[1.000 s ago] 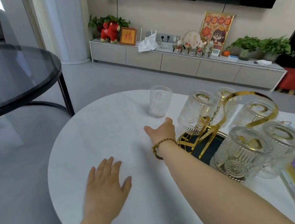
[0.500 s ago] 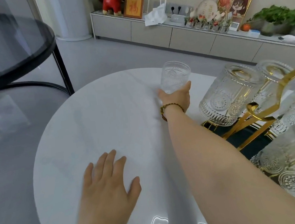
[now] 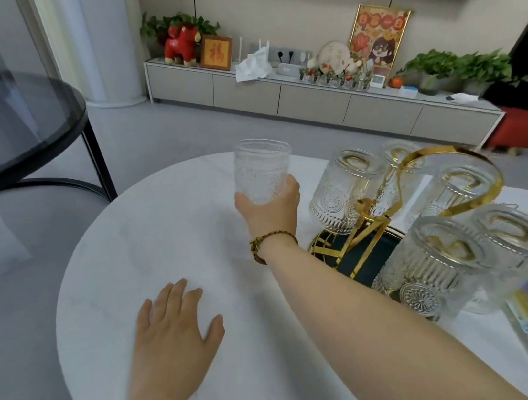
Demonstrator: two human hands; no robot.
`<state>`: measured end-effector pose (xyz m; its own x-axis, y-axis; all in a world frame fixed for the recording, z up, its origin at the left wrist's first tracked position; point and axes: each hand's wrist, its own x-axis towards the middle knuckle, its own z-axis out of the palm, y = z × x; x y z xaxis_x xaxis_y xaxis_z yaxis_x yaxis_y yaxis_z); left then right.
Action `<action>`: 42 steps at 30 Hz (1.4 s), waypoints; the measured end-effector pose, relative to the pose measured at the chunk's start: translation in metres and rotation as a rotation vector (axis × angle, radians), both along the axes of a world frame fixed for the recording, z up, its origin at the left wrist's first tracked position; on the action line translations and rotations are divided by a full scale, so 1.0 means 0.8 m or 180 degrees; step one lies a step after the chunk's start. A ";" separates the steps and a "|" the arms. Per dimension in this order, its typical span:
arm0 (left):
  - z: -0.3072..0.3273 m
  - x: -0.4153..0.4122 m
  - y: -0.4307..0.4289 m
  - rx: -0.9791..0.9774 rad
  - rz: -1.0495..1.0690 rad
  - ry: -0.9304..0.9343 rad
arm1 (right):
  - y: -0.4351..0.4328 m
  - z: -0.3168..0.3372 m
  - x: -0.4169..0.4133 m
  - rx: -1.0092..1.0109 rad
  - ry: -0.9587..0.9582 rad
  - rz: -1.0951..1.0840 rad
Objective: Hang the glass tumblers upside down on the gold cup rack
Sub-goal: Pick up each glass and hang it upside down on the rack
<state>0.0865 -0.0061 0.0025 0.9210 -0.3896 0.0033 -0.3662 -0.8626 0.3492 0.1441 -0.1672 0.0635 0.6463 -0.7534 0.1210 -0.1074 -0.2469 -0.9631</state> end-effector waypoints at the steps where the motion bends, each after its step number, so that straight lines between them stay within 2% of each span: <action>1: 0.000 0.000 0.000 0.0015 -0.0048 0.0010 | 0.006 0.014 -0.015 -0.0024 -0.0078 0.0103; 5: 0.002 -0.007 0.004 -0.0054 -0.0119 0.0038 | 0.008 0.080 -0.085 -0.0170 -0.0129 0.0631; 8: 0.007 -0.026 -0.005 -0.0295 -0.0210 0.0042 | -0.008 0.132 -0.140 -0.0560 -0.0068 0.0905; 14: 0.009 -0.092 -0.063 -0.0538 -0.0940 0.0126 | -0.039 0.215 -0.205 -0.1511 0.0699 0.1329; 17: 0.005 -0.121 -0.084 -0.0495 -0.1148 0.0266 | -0.056 0.249 -0.218 -0.2111 0.1185 0.1404; 21: 0.003 -0.134 -0.099 -0.0380 -0.1276 0.0271 | -0.075 0.275 -0.221 -0.2676 0.1521 0.1423; 29: -0.002 -0.125 -0.119 -0.0148 -0.1314 0.0082 | -0.082 0.270 -0.193 -0.3137 0.2061 0.1744; 42: -0.009 -0.124 -0.121 -0.0267 -0.1293 -0.0068 | -0.077 0.204 -0.158 -0.3174 0.2808 0.2144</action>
<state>-0.0124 -0.1033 -0.0043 0.6917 -0.7189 0.0680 -0.6789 -0.6152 0.4008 0.0179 -0.2285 0.2268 0.9678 -0.1360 -0.2116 -0.1517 -0.9866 -0.0596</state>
